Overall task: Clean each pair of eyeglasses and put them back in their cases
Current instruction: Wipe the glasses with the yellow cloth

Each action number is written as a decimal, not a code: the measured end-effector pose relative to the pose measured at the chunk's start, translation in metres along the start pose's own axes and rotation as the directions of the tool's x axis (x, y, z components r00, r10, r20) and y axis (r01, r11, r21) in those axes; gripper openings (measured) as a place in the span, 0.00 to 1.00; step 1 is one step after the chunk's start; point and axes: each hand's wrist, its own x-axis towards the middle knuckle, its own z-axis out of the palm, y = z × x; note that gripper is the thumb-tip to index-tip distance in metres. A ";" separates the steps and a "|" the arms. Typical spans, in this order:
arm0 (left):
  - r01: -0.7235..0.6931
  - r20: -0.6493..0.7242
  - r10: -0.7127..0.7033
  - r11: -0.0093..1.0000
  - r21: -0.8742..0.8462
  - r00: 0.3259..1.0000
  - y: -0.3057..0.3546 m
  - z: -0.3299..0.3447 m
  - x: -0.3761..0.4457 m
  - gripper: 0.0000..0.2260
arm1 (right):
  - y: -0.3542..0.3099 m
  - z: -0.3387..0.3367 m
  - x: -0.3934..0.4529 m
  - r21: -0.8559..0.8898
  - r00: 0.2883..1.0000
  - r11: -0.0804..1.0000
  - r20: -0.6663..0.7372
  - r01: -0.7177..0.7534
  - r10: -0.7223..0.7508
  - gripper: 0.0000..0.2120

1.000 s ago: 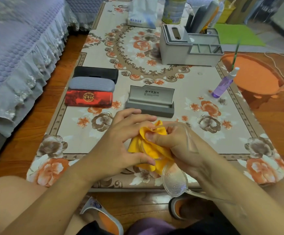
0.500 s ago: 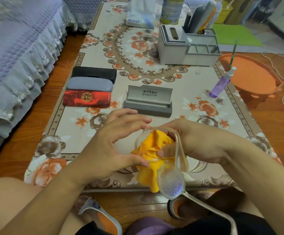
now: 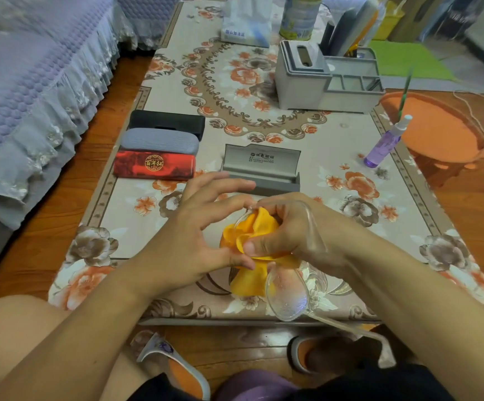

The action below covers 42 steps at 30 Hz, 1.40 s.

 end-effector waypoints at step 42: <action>-0.114 -0.376 0.052 0.983 -0.145 0.925 0.006 0.030 -0.008 0.34 | -0.039 -0.081 -0.025 -0.355 0.787 0.933 -0.590 -0.054 -0.179 0.10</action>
